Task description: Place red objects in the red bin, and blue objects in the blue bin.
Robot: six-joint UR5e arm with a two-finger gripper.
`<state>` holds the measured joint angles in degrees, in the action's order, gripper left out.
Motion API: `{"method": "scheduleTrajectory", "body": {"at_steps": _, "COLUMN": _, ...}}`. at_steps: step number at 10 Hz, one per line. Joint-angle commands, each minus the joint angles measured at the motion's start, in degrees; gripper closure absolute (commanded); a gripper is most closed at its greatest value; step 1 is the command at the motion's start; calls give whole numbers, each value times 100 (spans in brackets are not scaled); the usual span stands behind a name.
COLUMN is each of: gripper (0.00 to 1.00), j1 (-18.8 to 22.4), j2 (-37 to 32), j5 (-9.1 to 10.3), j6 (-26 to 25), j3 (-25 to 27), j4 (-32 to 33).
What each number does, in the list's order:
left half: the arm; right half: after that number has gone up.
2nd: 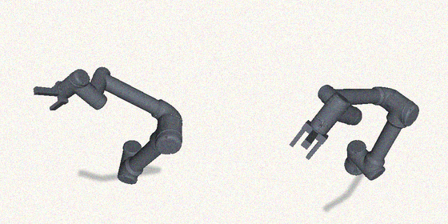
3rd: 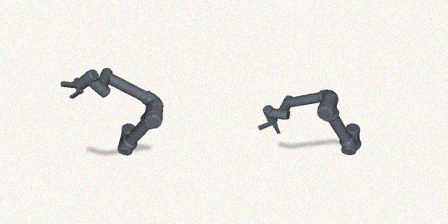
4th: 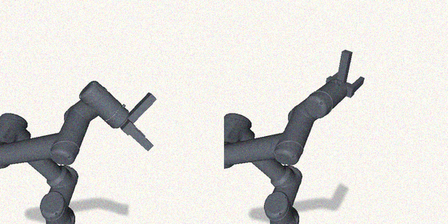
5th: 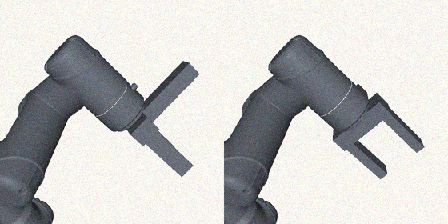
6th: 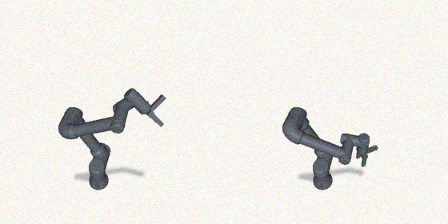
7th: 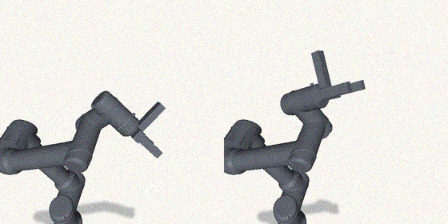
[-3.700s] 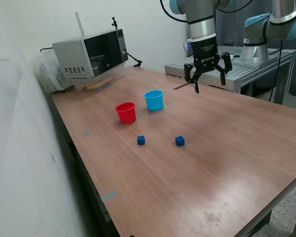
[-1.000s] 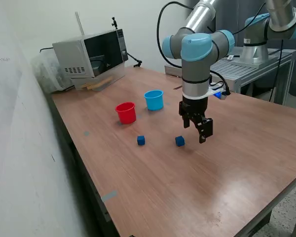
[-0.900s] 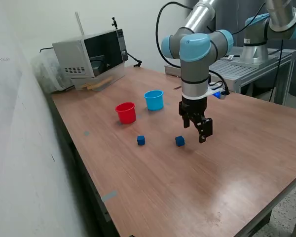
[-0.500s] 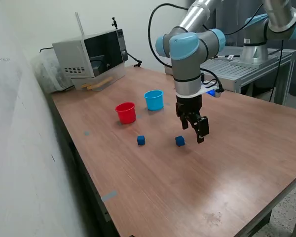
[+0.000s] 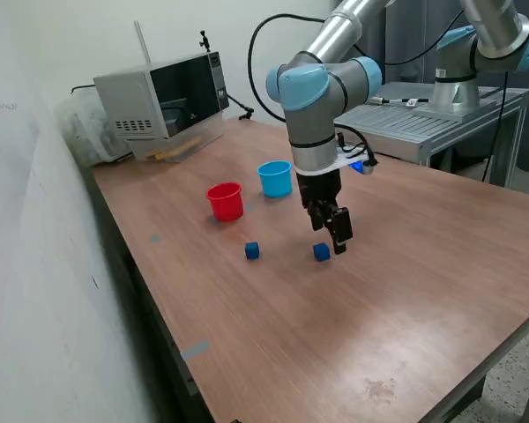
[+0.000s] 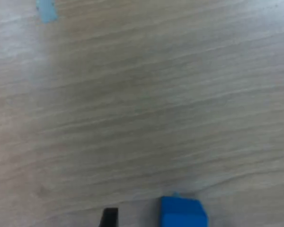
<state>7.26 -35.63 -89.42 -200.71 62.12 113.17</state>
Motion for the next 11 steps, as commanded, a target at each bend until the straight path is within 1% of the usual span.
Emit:
{"method": "scheduleTrajectory", "body": {"at_steps": 1, "gripper": 0, "j1": -66, "j2": 64, "j5": 30, "j6": -3, "j3": -6, "j4": 12}}
{"method": "scheduleTrajectory", "body": {"at_steps": 6, "gripper": 0, "j1": -66, "j2": 135, "j5": 38, "j6": 5, "j3": -121, "j4": 65}}
{"method": "scheduleTrajectory", "body": {"at_steps": 7, "gripper": 0, "j1": -66, "j2": 213, "j5": 38, "j6": 23, "j3": -199, "j4": 65}}
{"method": "scheduleTrajectory", "body": {"at_steps": 8, "gripper": 0, "j1": -66, "j2": 266, "j5": 38, "j6": 154, "j3": -209, "j4": 65}}
{"method": "scheduleTrajectory", "body": {"at_steps": 11, "gripper": 0, "j1": -66, "j2": 284, "j5": 38, "j6": 164, "j3": -226, "j4": 74}}
